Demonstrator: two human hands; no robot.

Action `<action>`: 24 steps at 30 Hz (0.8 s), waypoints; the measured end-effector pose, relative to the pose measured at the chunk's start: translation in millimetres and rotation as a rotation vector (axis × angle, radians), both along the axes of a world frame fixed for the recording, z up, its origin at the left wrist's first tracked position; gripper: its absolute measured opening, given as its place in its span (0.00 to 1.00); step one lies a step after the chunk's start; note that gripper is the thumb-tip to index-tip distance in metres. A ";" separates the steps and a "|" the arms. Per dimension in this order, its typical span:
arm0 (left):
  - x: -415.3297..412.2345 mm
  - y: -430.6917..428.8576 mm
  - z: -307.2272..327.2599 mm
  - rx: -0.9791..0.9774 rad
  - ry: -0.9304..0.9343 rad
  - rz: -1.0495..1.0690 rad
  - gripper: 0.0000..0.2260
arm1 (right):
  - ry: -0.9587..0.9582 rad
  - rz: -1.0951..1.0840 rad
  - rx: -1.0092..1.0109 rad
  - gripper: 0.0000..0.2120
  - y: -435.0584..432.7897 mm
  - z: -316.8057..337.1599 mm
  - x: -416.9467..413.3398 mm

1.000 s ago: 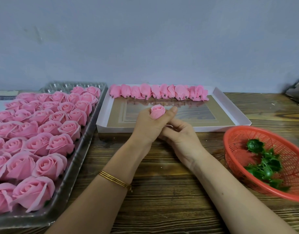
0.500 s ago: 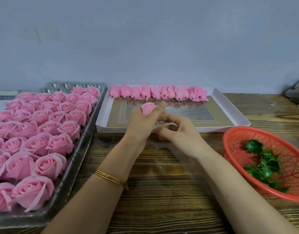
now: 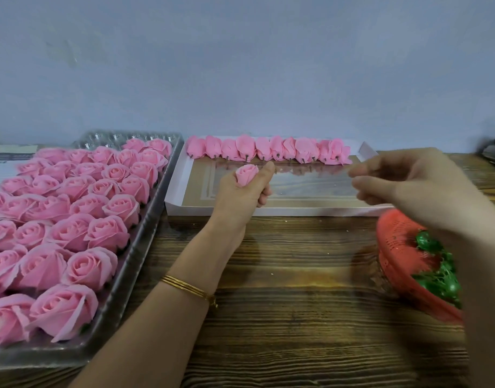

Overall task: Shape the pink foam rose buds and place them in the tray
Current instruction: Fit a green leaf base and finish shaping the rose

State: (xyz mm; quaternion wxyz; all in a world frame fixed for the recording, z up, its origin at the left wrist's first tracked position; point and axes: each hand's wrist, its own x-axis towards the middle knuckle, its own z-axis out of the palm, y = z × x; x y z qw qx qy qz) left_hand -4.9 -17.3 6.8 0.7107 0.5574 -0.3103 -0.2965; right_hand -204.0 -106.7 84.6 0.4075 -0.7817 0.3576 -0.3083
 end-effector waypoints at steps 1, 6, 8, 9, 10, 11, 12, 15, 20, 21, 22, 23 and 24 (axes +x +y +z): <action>0.3 -0.1 -0.6 0.001 0.004 -0.004 0.13 | 0.007 -0.029 -0.007 0.06 -4.4 0.4 -8.1; 0.0 0.0 -2.7 0.016 0.014 -0.006 0.13 | 0.235 -0.348 -0.157 0.09 -37.8 -17.5 -43.3; -0.7 -0.5 -2.8 0.014 0.020 -0.002 0.13 | 0.335 -0.453 -0.207 0.09 -49.5 -27.5 -56.4; -0.7 -0.8 -2.7 0.014 0.023 0.001 0.13 | 0.395 -0.493 -0.217 0.07 -56.9 -33.3 -63.4; -0.4 -0.8 -2.4 0.018 0.026 0.003 0.13 | 0.460 -0.522 -0.207 0.07 -64.4 -39.1 -70.0; -0.3 -0.7 -2.2 0.022 0.029 0.002 0.13 | 0.526 -0.543 -0.182 0.08 -73.9 -45.9 -77.2; -0.2 -0.5 -2.0 0.025 0.030 0.000 0.13 | 0.593 -0.554 -0.154 0.09 -81.9 -51.6 -82.2; -0.4 -0.2 -2.1 0.027 0.029 -0.005 0.13 | 0.748 -0.582 -0.090 0.14 -87.9 -57.1 -82.9; 0.4 0.1 -1.7 0.029 0.032 -0.008 0.12 | 0.818 -0.576 -0.009 0.15 -82.5 -55.1 -74.7; 0.6 0.3 -1.6 0.026 0.036 -0.009 0.12 | 0.820 -0.575 0.000 0.14 -82.6 -56.3 -74.3; 0.7 0.4 -1.6 0.023 0.039 -0.008 0.12 | 0.819 -0.580 0.003 0.13 -83.2 -57.8 -73.8; 0.6 0.4 -1.6 0.020 0.040 -0.007 0.12 | 0.818 -0.586 0.003 0.12 -84.0 -59.3 -73.3; 0.5 0.4 -1.6 0.018 0.038 -0.006 0.12 | 0.816 -0.591 0.002 0.12 -84.6 -60.6 -73.0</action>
